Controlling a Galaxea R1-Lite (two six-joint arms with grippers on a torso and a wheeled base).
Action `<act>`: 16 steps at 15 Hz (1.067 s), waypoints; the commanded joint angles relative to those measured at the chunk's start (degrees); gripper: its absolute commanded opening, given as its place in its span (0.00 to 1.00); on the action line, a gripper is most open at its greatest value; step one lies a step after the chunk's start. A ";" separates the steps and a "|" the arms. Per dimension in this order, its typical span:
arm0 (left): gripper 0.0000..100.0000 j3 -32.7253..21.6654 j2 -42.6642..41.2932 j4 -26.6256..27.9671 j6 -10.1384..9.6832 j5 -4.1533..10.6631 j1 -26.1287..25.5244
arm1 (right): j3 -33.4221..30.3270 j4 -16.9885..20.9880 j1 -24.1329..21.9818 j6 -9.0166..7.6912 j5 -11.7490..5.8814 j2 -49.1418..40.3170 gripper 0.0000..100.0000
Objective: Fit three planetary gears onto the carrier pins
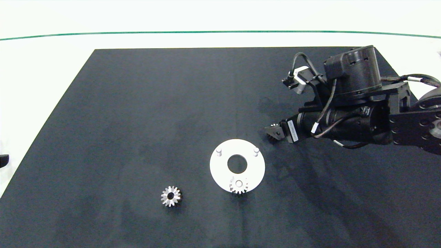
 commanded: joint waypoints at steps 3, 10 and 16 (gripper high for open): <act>1.00 0.06 0.06 0.26 0.05 0.04 -0.01 | -1.78 -0.09 -1.35 1.36 0.19 4.97 1.00; 1.00 0.06 0.06 0.26 0.05 0.04 -0.01 | -2.66 0.00 -1.35 1.36 0.10 7.43 0.85; 1.00 0.06 0.06 0.26 0.05 0.04 -0.01 | -2.92 -0.18 -2.23 1.45 0.19 8.40 0.73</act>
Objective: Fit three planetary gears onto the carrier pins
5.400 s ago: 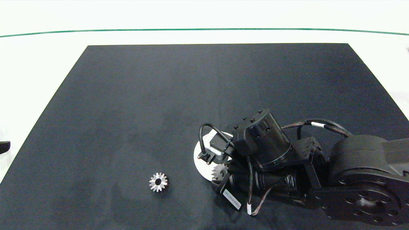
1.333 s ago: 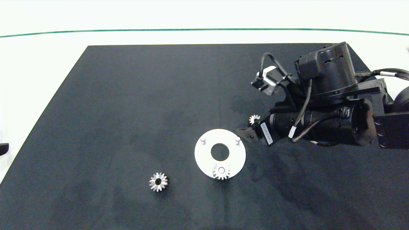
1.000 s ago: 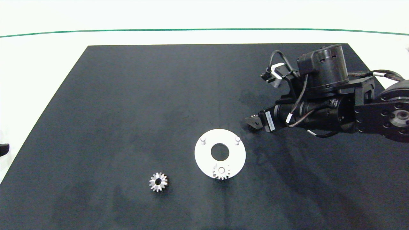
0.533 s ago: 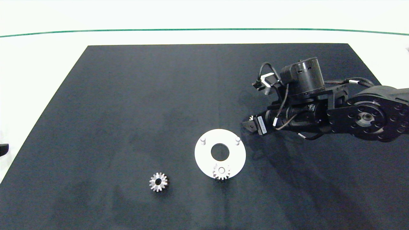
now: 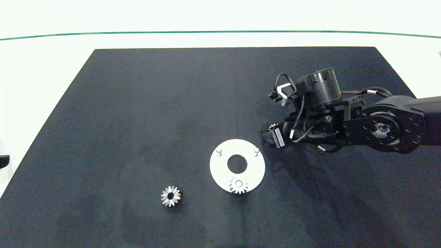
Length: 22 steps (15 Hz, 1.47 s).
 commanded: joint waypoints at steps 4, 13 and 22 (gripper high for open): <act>1.00 -0.02 0.07 0.26 0.12 0.03 -0.01 | -0.41 -0.02 -0.70 0.08 -0.03 0.57 0.66; 1.00 0.07 -0.01 0.26 0.04 0.03 -0.80 | -0.24 0.07 -0.62 0.95 -0.03 0.83 0.48; 1.00 0.07 -0.01 0.26 0.04 0.03 -0.89 | 1.61 0.16 2.02 1.22 -0.12 -1.98 0.30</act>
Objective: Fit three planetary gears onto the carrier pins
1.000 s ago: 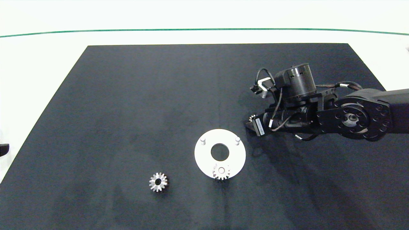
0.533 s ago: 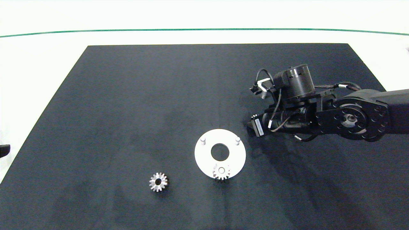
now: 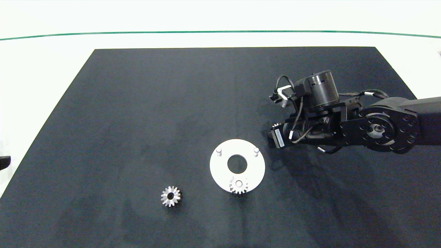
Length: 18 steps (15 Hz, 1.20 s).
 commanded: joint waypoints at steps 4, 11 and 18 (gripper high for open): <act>1.00 0.01 -0.03 0.26 0.05 0.03 -0.04 | 2.93 0.15 8.48 -0.54 -0.47 -6.48 0.25; 1.00 -0.16 -0.12 0.26 0.05 0.03 -0.04 | 5.75 0.33 10.94 -0.45 -0.56 -6.48 0.25; 1.00 -0.08 -0.12 0.26 0.05 0.03 -0.04 | 5.75 0.06 10.86 -0.01 -0.47 -5.34 0.25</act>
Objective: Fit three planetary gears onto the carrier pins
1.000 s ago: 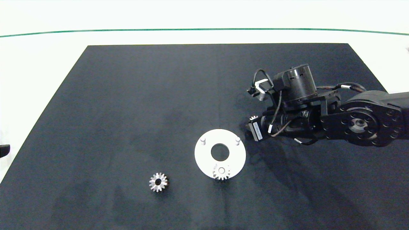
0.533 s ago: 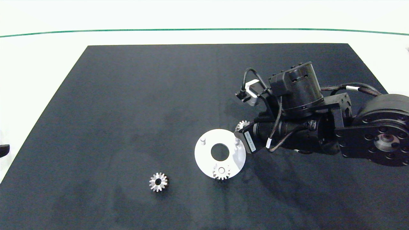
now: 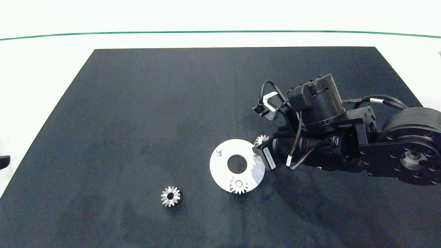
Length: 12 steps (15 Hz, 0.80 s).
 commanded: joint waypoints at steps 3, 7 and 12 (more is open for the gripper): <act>1.00 0.01 -0.01 0.26 0.04 0.03 -0.01 | -0.10 -0.17 0.13 0.06 0.03 1.42 0.25; 1.00 0.01 -0.01 0.26 0.04 0.03 -0.01 | -0.36 -1.58 0.40 -0.03 -0.05 2.39 0.25; 1.00 0.01 -0.01 0.26 0.04 0.03 -0.01 | -0.27 -1.84 0.75 -0.03 -0.05 2.56 0.25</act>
